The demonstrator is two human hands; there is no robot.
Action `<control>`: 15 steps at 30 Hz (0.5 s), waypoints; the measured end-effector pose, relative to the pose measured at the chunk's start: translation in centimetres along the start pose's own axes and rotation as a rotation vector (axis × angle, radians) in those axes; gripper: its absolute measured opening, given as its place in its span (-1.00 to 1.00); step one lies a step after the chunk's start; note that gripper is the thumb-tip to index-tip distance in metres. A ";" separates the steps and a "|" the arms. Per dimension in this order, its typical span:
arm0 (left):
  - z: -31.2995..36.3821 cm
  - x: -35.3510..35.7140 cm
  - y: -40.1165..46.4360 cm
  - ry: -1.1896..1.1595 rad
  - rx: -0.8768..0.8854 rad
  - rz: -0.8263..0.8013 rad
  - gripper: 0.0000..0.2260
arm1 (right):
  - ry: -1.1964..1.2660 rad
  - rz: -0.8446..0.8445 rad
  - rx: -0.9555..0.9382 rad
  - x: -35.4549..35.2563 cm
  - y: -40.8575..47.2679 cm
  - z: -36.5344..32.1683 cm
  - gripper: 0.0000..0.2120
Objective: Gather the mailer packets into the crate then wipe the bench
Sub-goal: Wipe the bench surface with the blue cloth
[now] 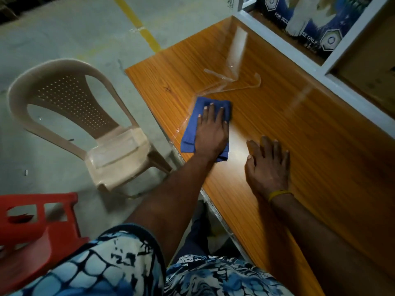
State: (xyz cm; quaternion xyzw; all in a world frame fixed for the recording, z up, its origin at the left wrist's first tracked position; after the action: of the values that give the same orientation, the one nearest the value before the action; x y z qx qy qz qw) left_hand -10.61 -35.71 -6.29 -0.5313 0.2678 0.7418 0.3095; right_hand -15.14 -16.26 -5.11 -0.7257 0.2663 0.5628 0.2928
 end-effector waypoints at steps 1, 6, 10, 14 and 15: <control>-0.7 -0.1 -0.2 0.028 -0.080 0.026 -0.54 | -0.002 -0.006 -0.001 0.1 0.6 -0.2 -0.51; -3.4 -0.6 -3.8 0.088 -0.373 0.100 -0.52 | -0.026 -0.014 0.017 0.2 2.6 -1.1 -0.51; -3.6 -1.2 -6.5 0.027 -0.497 0.094 -0.52 | -0.020 -0.007 0.032 0.0 3.6 -1.8 -0.49; -3.8 -1.0 -8.3 0.020 -0.452 0.103 -0.49 | -0.012 -0.015 0.041 -0.2 4.4 -2.2 -0.48; -3.8 -0.9 -8.7 0.033 -0.418 0.101 -0.49 | -0.011 -0.014 0.046 -0.3 4.5 -2.2 -0.48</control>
State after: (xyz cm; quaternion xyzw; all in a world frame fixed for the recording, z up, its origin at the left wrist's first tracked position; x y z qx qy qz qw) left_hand -1.55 -32.85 -7.10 -0.5819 0.1395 0.7869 0.1504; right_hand -16.98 -20.90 -4.97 -0.7174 0.2723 0.5585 0.3150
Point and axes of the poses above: each hand's wrist, its own y-axis towards the middle knuckle, its own x-axis out of the palm, z = x × y, the point moved 2 cm from there along y, towards the middle knuckle, and after that the axes turned 3 degrees about y, right-handed, at the moved point
